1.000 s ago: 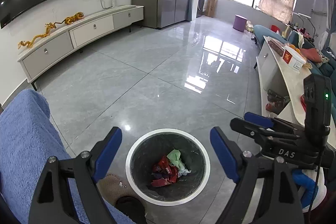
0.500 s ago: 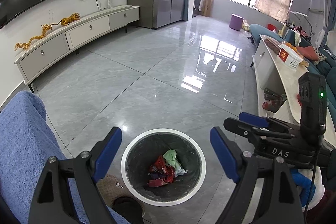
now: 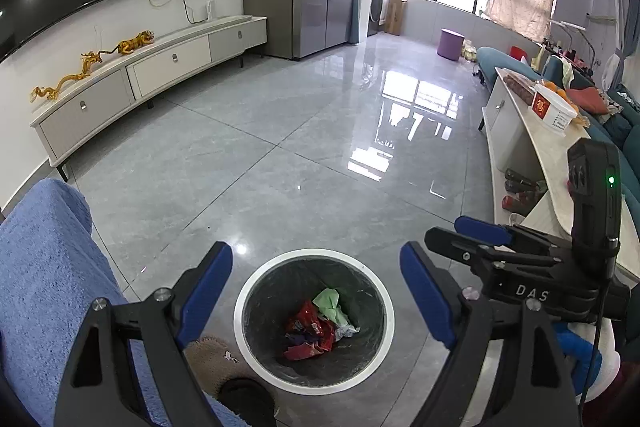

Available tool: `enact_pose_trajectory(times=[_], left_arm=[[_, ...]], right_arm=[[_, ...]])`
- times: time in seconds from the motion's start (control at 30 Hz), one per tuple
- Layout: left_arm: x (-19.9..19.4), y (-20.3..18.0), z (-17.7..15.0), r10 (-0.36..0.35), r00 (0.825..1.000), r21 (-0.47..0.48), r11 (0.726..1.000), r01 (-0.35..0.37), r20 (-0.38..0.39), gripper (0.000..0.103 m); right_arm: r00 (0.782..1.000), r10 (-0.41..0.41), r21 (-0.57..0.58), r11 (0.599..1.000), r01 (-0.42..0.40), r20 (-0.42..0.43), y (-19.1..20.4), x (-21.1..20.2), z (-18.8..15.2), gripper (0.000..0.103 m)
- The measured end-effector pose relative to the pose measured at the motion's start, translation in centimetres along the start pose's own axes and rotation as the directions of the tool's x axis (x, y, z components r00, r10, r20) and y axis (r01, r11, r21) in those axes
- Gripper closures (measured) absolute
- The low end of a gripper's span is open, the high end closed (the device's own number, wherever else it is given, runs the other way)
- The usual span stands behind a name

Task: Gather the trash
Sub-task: 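Move both tools back over the wrapper pile on the rug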

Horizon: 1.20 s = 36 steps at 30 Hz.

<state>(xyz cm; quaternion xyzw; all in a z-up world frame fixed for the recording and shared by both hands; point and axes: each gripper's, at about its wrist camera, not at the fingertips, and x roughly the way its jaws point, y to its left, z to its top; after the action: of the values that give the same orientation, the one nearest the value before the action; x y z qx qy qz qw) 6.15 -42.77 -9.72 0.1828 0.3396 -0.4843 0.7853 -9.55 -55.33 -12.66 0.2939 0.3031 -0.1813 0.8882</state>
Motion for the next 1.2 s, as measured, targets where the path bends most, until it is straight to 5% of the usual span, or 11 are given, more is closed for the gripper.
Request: enact_pose_trajectory(times=[0.77,1.2], left_arm=[[-1.3,0.7,0.5,-0.005,0.999,-0.007,1.0,0.005,0.036,0.018],[-9.9,7.8,-1.0,0.088,0.98,-0.142,0.988,-0.062,0.179,0.018]], right_arm=[[1.0,-0.006,-0.008,1.0,0.006,0.005,0.2,-0.5,-0.1,0.043],[0.998,0.025,-0.125,0.992,-0.018,0.054,6.5,-3.3,1.3,0.042]])
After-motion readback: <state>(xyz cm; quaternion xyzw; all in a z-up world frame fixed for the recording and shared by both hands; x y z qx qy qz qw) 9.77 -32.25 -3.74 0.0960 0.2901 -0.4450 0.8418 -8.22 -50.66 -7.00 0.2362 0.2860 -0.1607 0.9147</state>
